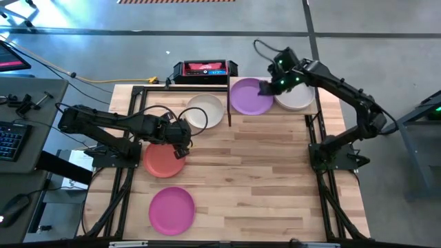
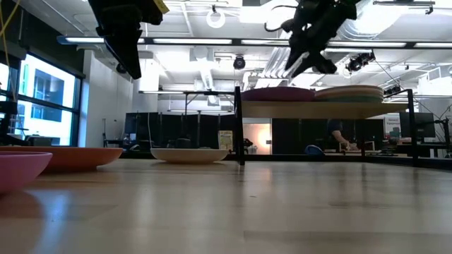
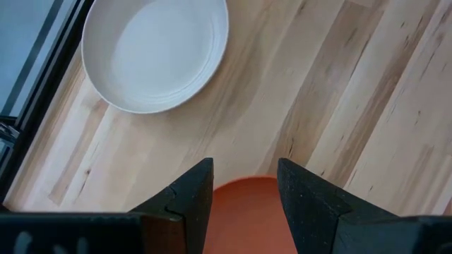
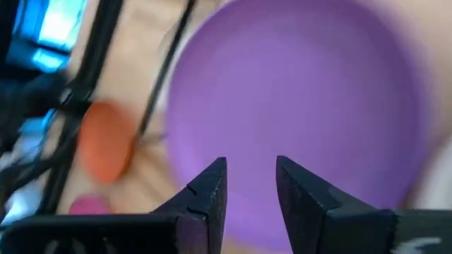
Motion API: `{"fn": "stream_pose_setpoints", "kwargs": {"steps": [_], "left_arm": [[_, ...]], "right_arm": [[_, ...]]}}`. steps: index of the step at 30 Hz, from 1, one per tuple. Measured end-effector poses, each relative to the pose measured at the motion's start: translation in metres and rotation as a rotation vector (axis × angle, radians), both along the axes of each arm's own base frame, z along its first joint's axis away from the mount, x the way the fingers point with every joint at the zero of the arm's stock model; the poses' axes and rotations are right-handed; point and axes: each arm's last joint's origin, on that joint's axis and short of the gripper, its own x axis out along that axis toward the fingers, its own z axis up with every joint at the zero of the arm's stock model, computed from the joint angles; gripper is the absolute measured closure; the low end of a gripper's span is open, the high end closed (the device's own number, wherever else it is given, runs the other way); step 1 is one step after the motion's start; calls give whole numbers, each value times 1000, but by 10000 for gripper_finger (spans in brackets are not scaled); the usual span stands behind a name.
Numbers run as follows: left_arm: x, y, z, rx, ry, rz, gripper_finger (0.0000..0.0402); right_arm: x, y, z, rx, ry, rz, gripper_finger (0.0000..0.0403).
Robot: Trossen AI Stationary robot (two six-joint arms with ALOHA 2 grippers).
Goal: Place and stack plates onto a shelf
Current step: Put the violet plate on the shelf
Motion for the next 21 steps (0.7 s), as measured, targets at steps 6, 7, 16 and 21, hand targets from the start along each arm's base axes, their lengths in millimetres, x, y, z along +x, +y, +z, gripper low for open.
{"fn": "stream_pose_setpoints", "kwargs": {"steps": [6,7,16,21], "left_arm": [[0,0,0,-1,-1,3,255],[0,0,0,-1,-1,3,255],[0,0,0,-1,0,3,255],[0,0,0,-6,0,1,255]], "right_arm": [[21,39,-5,87,35,173,302],[24,45,-6,81,50,185,302],[39,69,-11,24,138,177,315],[51,73,-22,43,178,190,320]]}}
